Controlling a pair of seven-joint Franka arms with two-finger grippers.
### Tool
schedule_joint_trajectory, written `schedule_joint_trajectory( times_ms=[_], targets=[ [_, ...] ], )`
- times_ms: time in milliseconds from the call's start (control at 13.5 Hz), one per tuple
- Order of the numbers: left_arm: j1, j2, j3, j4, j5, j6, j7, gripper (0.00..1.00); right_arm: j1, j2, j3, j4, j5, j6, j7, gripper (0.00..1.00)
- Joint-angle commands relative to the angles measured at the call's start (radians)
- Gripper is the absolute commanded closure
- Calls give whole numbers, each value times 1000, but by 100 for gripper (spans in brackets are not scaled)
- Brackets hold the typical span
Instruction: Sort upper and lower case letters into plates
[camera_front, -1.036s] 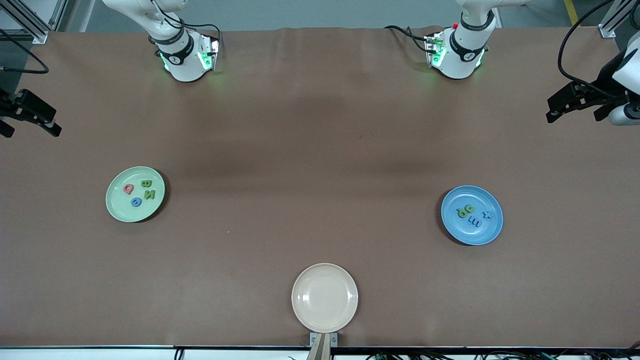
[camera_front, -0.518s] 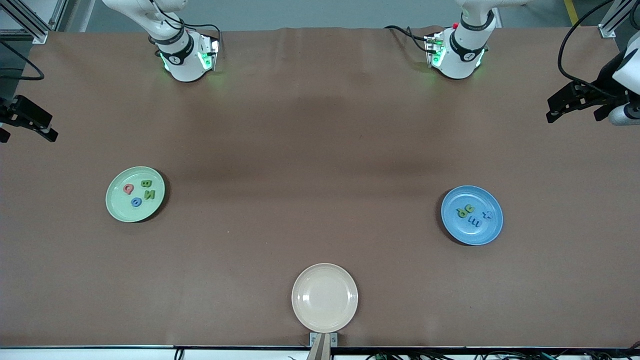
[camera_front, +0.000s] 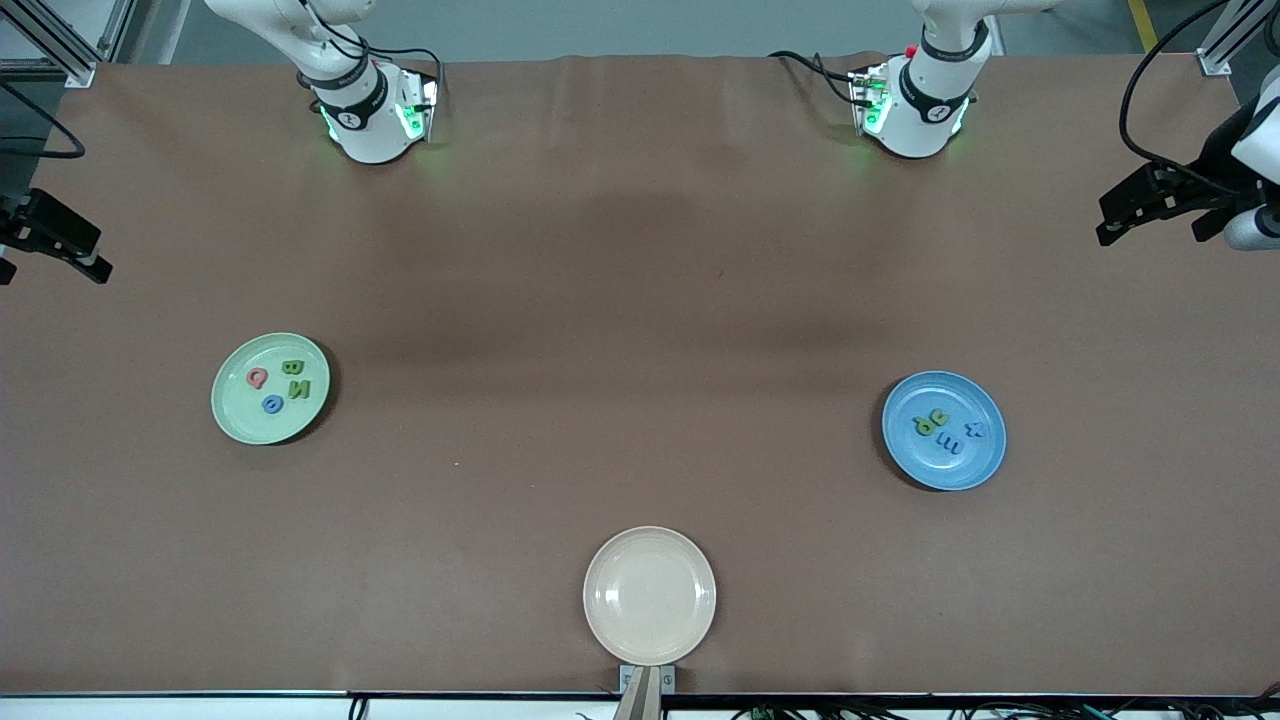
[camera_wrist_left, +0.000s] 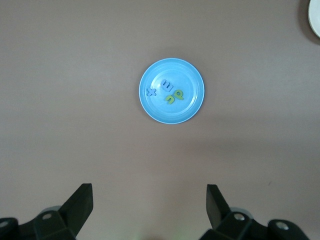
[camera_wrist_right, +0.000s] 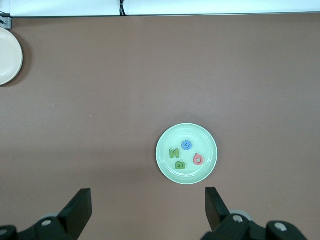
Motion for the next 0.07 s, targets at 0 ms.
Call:
schedule_joint_trajectory(
  times_ms=[0],
  targets=[
    [3, -16, 2, 13, -9, -25, 14, 0, 0, 5, 2, 14, -10, -3, 19, 0]
  ],
)
